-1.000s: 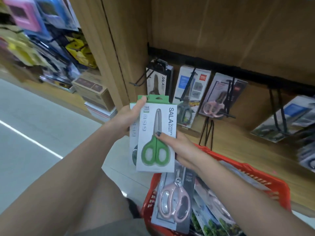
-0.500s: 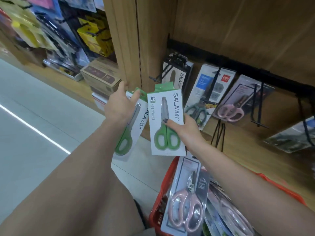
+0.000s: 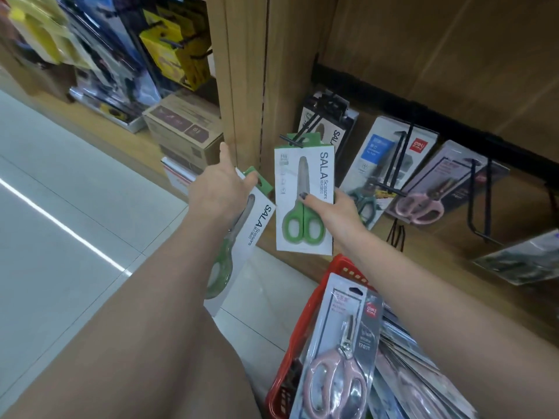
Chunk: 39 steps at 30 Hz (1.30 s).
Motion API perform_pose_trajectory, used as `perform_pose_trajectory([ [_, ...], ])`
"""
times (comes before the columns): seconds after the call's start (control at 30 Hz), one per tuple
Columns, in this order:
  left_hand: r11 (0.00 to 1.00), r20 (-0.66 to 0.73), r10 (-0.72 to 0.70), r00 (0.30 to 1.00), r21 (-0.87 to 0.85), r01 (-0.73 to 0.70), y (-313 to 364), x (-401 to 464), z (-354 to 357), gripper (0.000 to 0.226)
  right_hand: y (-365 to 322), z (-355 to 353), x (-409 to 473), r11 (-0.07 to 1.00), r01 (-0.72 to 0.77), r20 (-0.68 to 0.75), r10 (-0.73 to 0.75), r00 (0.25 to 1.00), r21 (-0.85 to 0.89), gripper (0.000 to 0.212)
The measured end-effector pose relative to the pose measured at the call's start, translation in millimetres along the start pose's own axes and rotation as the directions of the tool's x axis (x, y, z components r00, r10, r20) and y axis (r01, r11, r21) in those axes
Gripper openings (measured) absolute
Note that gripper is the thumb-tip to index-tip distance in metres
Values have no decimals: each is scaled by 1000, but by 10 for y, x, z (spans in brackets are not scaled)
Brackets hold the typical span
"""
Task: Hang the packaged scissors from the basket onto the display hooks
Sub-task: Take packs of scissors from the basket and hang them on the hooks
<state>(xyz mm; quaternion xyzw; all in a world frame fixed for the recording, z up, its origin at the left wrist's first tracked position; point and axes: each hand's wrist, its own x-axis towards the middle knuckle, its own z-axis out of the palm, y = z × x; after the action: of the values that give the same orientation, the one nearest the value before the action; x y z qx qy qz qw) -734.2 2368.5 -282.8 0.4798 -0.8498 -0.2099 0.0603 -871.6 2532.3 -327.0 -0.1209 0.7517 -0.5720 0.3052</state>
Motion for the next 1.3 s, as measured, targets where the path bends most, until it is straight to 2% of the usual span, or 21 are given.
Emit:
perform_pose_trajectory([
  [0.07, 1000, 5, -4, 1000, 3, 4, 56, -3, 17, 89, -71, 40, 133, 999, -42, -58, 43, 997, 17, 38],
  [0.2, 999, -4, -10, 1000, -36, 10, 137, 22, 94, 97, -293, 100, 405, 983, -153, -134, 166, 977, 104, 24],
  [0.33, 995, -13, -32, 999, -91, 31, 195, 81, 171, 102, -425, 163, 583, 968, -221, -183, 239, 953, 116, 49],
  [0.53, 979, 21, -82, 996, -186, 85, 290, 107, 209, 106, -405, 250, 632, 951, -301, -192, 283, 940, -76, 52],
  [0.57, 977, 16, -86, 996, -192, 88, 294, 97, 218, 106, -398, 248, 625, 943, -314, -176, 292, 940, -109, 58],
  [0.67, 975, 15, -69, 997, -210, 71, 312, 67, 215, 105, -322, 163, 613, 914, -310, -188, 267, 945, -260, 94],
  [0.7, 966, 25, -68, 997, -248, 72, 306, 67, 200, 105, -300, 144, 580, 905, -280, -194, 226, 954, -320, 97],
  [0.73, 949, 34, -68, 997, -306, 75, 297, 76, 181, 104, -276, 131, 544, 903, -246, -194, 187, 963, -352, 94],
  [0.8, 907, 52, -77, 996, -410, 92, 294, 93, 140, 103, -260, 117, 434, 934, -185, -156, 143, 977, -305, 80],
  [0.9, 860, 74, -90, 993, -497, 116, 323, 91, 128, 102, -268, 181, 197, 970, -241, 83, 241, 967, -9, 60],
  [1.0, 804, 96, -121, 988, -574, 155, 322, 98, 124, 100, -235, 211, -45, 926, -298, 263, 235, 936, 232, 59],
  [1.07, 762, 137, -132, 982, -619, 189, 320, 102, 113, 99, -197, 169, -181, 934, -285, 334, 204, 920, 217, 54],
  [1.17, 743, 155, -131, 979, -639, 200, 314, 85, 111, 100, -161, 116, -321, 984, -156, 405, 110, 908, 83, 27],
  [1.23, 720, 165, -134, 977, -661, 211, 308, 74, 91, 102, -131, 95, -335, 993, -101, 394, 67, 917, 68, 29],
  [1.3, 649, 212, -139, 967, -718, 251, 318, 62, 47, 109, -112, 72, -359, 991, -82, 383, 37, 923, 102, 31],
])
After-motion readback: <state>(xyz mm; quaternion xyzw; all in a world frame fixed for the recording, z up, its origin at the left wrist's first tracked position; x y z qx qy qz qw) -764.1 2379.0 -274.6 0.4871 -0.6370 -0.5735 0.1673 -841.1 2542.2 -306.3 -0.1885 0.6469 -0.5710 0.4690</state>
